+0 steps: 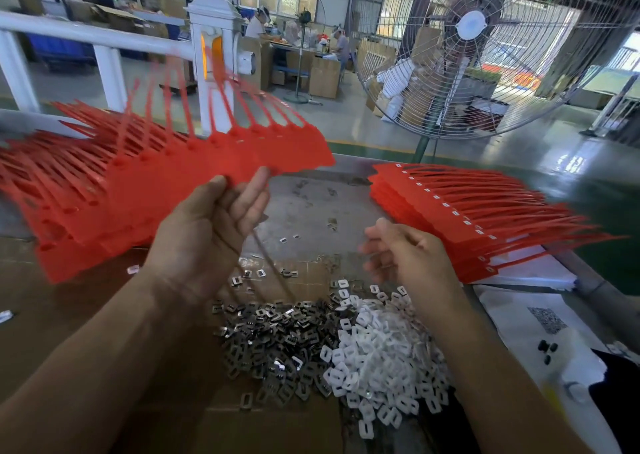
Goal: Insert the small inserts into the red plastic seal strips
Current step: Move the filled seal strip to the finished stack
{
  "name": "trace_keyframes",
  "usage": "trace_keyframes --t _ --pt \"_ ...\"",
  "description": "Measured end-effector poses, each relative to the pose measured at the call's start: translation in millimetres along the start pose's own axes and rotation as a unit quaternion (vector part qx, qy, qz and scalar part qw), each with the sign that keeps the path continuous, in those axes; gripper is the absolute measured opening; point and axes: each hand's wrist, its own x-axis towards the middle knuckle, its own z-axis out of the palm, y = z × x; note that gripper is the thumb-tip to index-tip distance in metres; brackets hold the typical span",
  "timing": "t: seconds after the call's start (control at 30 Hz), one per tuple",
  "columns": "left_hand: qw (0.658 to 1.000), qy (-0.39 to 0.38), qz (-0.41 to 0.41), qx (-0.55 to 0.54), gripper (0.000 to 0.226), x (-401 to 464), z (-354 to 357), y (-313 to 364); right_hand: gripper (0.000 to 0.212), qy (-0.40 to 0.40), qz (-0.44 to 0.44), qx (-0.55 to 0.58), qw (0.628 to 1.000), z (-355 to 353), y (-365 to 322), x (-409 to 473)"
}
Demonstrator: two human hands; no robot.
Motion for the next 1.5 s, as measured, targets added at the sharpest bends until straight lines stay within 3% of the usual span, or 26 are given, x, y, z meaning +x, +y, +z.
trace_keyframes --t 0.1,0.17,0.3,0.33,0.53,0.63,0.73,0.8,1.0,1.1,1.2,1.37,1.4,1.5 --pt "0.998 -0.030 -0.049 0.028 0.021 -7 3 -16 0.068 -0.049 0.029 0.101 0.993 5 -5 3" --pt "0.995 -0.052 -0.076 0.046 0.027 -11 4 -24 0.077 -0.047 0.021 0.139 0.989 7 -8 3" --pt "0.989 -0.072 -0.100 0.076 0.027 -13 5 -26 0.030 0.035 -0.011 0.190 0.981 -6 -7 4" --pt "0.989 -0.070 -0.099 0.088 0.026 -13 4 -26 0.027 0.038 -0.008 0.193 0.981 -10 -7 5" --pt "0.981 -0.072 -0.122 0.129 0.014 -16 1 -40 0.025 0.051 0.038 -0.022 0.998 -4 3 4" --pt "0.981 -0.091 -0.124 0.117 0.013 -14 -3 -42 0.008 0.049 0.021 0.023 0.998 -6 3 4" --pt "0.971 -0.139 -0.112 0.162 0.025 -11 -10 -40 0.012 0.080 -0.009 0.036 0.996 -8 2 5" --pt "0.959 -0.151 -0.090 0.223 0.022 -10 -14 -39 0.015 0.105 -0.022 0.026 0.994 -8 2 6" --pt "0.955 -0.008 0.015 0.295 0.009 6 -36 -21 0.016 0.172 0.010 -0.036 0.984 -21 7 12" --pt "0.905 0.057 0.021 0.421 0.011 13 -49 -18 0.013 0.167 0.053 -0.090 0.980 -28 13 14" --pt "0.849 0.068 0.034 0.523 0.025 18 -56 -17 0.009 0.163 0.069 -0.141 0.974 -32 16 15" --pt "0.685 0.067 0.071 0.722 0.041 8 -50 -8 0.008 0.190 0.051 -0.231 0.953 -34 16 14" --pt "0.669 0.066 0.078 0.736 0.038 5 -48 -7 0.008 0.188 0.049 -0.248 0.949 -34 16 13" --pt "0.664 0.054 0.063 0.743 0.031 1 -42 -6 0.008 0.166 0.058 -0.286 0.942 -34 14 12"
